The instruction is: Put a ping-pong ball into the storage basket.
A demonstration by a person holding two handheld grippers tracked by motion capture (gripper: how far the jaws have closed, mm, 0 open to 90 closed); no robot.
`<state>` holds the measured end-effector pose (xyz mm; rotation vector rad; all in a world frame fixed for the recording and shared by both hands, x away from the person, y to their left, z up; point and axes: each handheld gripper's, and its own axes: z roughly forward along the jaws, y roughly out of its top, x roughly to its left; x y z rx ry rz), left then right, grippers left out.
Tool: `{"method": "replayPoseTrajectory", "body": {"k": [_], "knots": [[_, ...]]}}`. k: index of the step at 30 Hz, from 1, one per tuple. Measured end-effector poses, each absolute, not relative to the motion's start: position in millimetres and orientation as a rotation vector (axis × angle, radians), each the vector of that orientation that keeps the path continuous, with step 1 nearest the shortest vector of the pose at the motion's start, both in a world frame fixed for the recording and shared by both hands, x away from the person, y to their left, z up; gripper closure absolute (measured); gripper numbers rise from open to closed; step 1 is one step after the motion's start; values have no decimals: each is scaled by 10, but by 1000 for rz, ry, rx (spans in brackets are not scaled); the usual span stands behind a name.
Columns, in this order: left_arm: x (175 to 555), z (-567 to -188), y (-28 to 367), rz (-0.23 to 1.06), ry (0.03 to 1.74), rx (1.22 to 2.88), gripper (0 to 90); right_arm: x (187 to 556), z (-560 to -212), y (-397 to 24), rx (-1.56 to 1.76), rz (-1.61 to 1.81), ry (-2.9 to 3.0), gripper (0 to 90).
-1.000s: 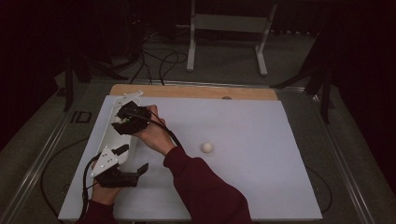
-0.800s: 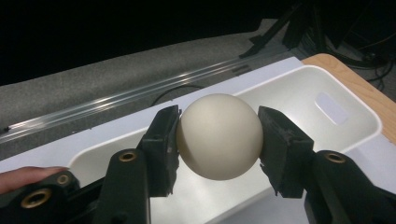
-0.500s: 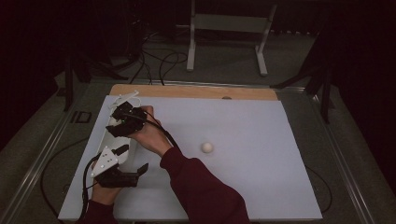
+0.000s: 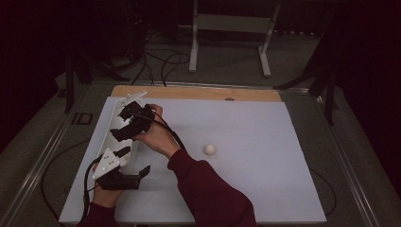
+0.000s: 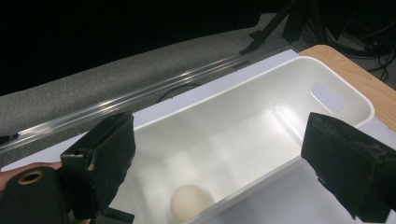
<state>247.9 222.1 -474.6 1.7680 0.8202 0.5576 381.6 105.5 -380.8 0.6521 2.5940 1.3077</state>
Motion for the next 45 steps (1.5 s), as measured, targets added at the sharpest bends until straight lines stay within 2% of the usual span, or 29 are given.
{"method": "replayPoseTrajectory", "body": {"k": [45], "knots": [[2472,-4748,2219,564,820,1777,24,3911,-3810,518,744,1317,2517,97]]}}
